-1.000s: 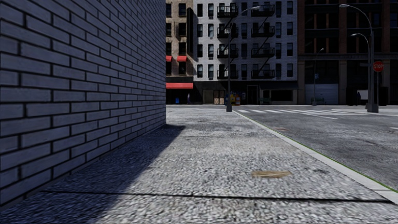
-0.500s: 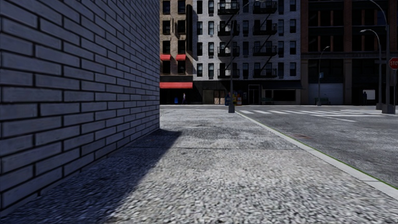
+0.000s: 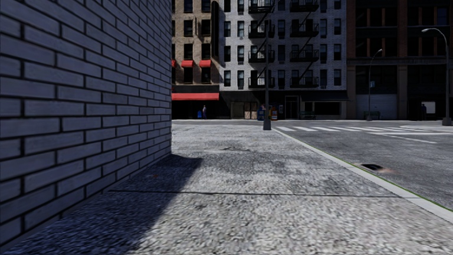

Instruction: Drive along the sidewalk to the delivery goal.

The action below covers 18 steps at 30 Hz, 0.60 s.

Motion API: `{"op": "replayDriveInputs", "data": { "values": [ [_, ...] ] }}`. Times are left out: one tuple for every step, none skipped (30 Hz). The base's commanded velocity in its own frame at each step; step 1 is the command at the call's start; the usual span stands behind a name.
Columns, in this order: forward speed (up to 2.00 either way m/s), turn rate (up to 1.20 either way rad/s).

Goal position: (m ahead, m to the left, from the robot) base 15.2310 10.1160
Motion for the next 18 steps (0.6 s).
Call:
{"op": "replayDriveInputs", "data": {
  "values": [
    [2.0,0.0],
    [2.0,0.0],
    [2.0,0.0],
    [2.0,0.0],
    [2.0,0.0],
    [2.0,0.0],
    [2.0,0.0],
    [2.0,0.0],
    [2.0,0.0],
    [2.0,0.0],
    [2.0,0.0],
    [2.0,0.0],
    [2.0,0.0],
    [2.0,0.0],
    [2.0,0.0],
    [2.0,0.0],
    [2.0,0.0],
    [2.0,0.0]
  ]
}}
